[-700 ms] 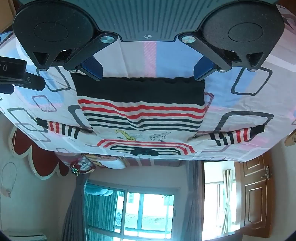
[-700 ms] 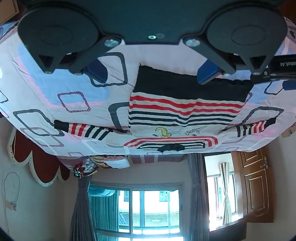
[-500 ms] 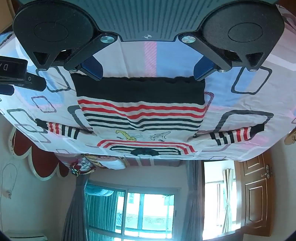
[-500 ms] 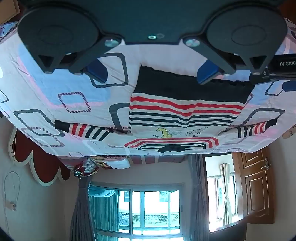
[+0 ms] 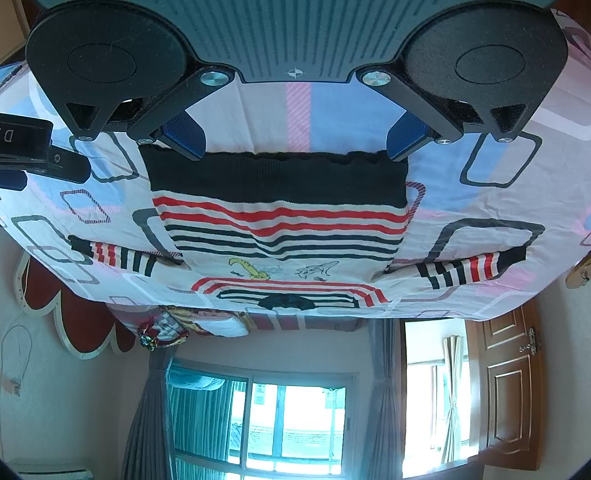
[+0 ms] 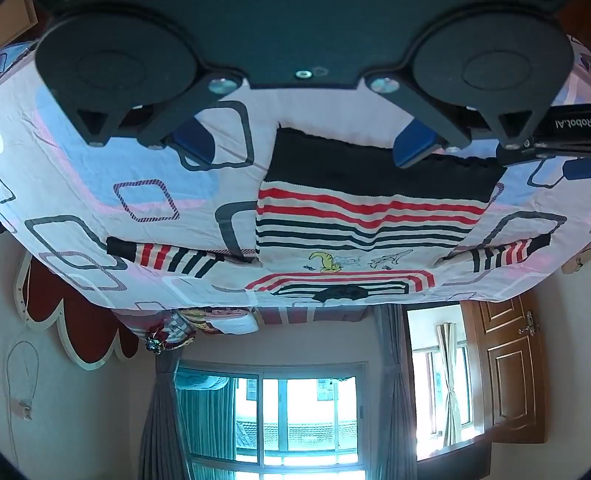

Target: Fold small clothes

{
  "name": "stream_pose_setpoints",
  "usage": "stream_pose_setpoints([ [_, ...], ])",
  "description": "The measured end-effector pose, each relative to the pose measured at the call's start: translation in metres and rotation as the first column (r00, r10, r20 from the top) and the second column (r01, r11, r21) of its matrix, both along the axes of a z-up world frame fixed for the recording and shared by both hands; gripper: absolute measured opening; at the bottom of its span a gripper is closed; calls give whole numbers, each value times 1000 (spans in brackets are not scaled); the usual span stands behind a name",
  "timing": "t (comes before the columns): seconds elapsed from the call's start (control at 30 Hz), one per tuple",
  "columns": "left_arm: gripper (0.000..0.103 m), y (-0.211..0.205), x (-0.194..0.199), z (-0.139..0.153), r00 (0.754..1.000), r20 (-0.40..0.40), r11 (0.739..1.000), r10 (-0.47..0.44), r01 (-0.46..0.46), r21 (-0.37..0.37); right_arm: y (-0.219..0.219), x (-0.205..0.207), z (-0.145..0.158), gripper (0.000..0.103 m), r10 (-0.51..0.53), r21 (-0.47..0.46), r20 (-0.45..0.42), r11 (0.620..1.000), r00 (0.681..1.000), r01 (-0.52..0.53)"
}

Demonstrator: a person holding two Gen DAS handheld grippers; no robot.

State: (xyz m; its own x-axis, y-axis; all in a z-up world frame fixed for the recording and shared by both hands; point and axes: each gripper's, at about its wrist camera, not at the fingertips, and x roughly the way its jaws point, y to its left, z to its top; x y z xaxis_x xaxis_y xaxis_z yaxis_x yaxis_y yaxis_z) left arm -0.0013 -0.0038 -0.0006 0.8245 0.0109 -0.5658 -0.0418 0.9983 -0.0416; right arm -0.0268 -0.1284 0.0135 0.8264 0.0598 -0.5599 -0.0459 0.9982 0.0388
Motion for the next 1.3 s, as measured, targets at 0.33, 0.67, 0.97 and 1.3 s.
stream_pose_setpoints([
  [0.33, 103, -1, 2, -1, 1000, 3, 1000, -2, 2, 3, 0, 1, -1, 102, -1, 0, 5, 1000, 1000, 1],
  [0.67, 103, 0, 4, 0, 1000, 2, 1000, -8, 8, 7, 4, 3, -2, 102, -4, 0, 9, 1000, 1000, 4],
  [0.97, 103, 1, 3, 1, 1000, 3, 1000, -12, 12, 9, 5, 1, -1, 102, -8, -2, 13, 1000, 1000, 8],
  [1.3, 103, 2, 1, 2, 1000, 5, 1000, -9, 9, 11, 8, 0, 1, 102, -2, -3, 19, 1000, 1000, 2],
])
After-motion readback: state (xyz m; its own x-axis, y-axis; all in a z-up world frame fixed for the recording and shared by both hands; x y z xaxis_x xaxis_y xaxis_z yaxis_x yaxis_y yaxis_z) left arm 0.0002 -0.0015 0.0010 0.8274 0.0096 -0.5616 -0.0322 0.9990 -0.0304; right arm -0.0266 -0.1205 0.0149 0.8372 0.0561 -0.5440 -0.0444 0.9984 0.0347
